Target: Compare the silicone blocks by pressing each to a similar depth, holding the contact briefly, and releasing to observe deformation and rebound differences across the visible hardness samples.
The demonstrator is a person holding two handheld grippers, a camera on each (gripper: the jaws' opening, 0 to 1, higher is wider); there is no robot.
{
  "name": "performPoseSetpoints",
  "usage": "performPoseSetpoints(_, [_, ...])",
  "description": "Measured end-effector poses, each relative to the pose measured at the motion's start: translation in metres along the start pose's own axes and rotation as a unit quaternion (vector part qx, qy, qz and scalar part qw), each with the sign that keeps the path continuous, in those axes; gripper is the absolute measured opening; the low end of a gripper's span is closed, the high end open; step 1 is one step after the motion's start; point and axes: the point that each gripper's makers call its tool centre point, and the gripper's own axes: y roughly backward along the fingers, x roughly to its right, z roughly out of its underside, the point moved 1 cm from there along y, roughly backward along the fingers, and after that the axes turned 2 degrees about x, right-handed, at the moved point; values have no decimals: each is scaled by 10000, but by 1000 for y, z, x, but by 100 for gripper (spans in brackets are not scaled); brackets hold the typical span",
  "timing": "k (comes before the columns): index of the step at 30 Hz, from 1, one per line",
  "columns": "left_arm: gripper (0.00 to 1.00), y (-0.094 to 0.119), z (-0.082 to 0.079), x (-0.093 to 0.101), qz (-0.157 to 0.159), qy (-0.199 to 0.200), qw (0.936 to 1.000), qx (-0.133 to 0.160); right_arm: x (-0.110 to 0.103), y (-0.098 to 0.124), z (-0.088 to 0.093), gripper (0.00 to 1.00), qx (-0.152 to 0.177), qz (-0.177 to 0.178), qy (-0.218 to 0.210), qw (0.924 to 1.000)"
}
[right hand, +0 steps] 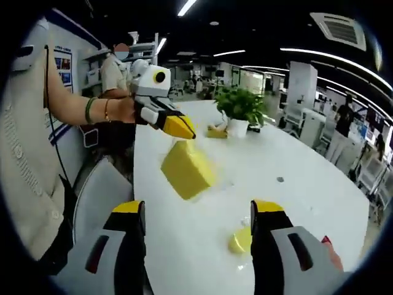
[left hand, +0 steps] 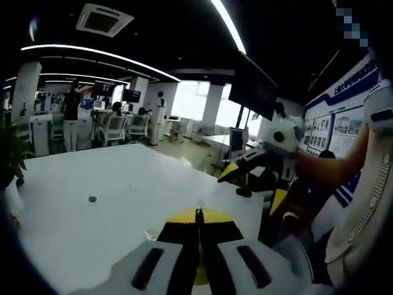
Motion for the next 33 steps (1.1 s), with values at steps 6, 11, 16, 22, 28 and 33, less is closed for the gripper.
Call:
performPoseSetpoints(6, [0, -18, -10, 7, 278, -267, 9991, -163, 13, -30, -16, 65, -245, -609, 325, 9973])
performPoseSetpoints(11, [0, -31, -16, 8, 434, -318, 9984, -171, 19, -55, -4, 60, -783, -1102, 663, 9886])
performPoseSetpoints(16, [0, -40, -18, 10, 589, -334, 9975, -205, 18, -70, 2, 56, -1017, -1510, 692, 9809])
performPoseSetpoints(22, [0, -39, -19, 8, 703, -400, 9964, -238, 18, -86, 9, 46, -1231, -1861, 659, 9726])
performPoseSetpoints(28, [0, -39, -20, 14, 793, -454, 9955, -237, 10, -95, 10, 38, -1316, -2102, 604, 9669])
performPoseSetpoints(33, [0, -36, -18, 14, 809, -508, 9951, -263, 7, -97, 9, 34, -1287, -2143, 682, 9658])
